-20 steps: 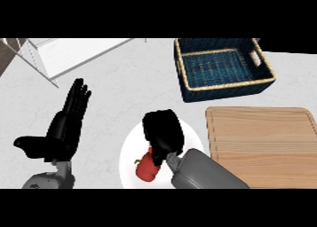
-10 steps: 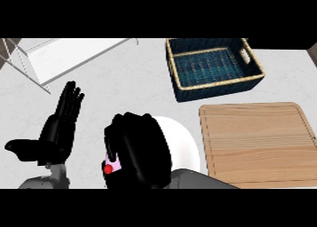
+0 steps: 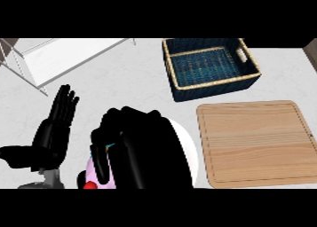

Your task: Pick the cupcake from the cutting board and place it in the basket

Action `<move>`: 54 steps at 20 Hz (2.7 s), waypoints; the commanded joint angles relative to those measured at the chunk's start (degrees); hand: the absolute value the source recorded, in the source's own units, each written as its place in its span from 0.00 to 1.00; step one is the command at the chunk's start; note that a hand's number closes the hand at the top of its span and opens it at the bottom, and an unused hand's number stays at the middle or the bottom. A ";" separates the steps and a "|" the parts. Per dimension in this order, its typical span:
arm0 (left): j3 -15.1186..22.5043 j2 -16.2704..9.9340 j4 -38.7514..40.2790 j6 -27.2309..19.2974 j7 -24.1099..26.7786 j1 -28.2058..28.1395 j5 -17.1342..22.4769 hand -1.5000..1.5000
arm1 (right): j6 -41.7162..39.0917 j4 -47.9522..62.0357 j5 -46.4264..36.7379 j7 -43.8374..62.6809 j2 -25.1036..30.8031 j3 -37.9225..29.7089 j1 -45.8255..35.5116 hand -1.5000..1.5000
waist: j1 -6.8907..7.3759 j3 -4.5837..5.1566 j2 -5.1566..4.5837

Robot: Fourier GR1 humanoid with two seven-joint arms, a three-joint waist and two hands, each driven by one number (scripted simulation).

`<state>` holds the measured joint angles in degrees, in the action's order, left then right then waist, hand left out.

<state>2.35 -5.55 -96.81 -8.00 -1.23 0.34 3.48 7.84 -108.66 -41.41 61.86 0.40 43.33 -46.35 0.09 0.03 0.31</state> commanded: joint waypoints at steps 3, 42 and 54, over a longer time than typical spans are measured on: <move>0.03 0.09 0.68 0.06 1.48 -1.01 -0.81 0.50 | -9.54 -0.55 -0.11 6.62 2.58 -7.28 -0.47 1.00 | -0.35 0.01 -0.10; -2.47 1.10 0.93 1.12 -0.58 2.75 -2.03 0.50 | -12.35 31.42 -2.79 -38.81 12.67 -38.01 6.42 1.00 | 0.13 -0.02 -0.31; -2.32 1.13 -3.67 1.31 -4.09 0.96 -1.86 0.50 | -5.00 46.06 -3.24 -48.03 11.71 -42.92 7.12 0.00 | 0.39 -0.04 -0.38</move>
<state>1.23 -3.32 -98.61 -7.07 -2.97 0.59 1.03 0.76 -66.82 -43.58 17.36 12.90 0.15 -40.52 0.44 0.01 -0.04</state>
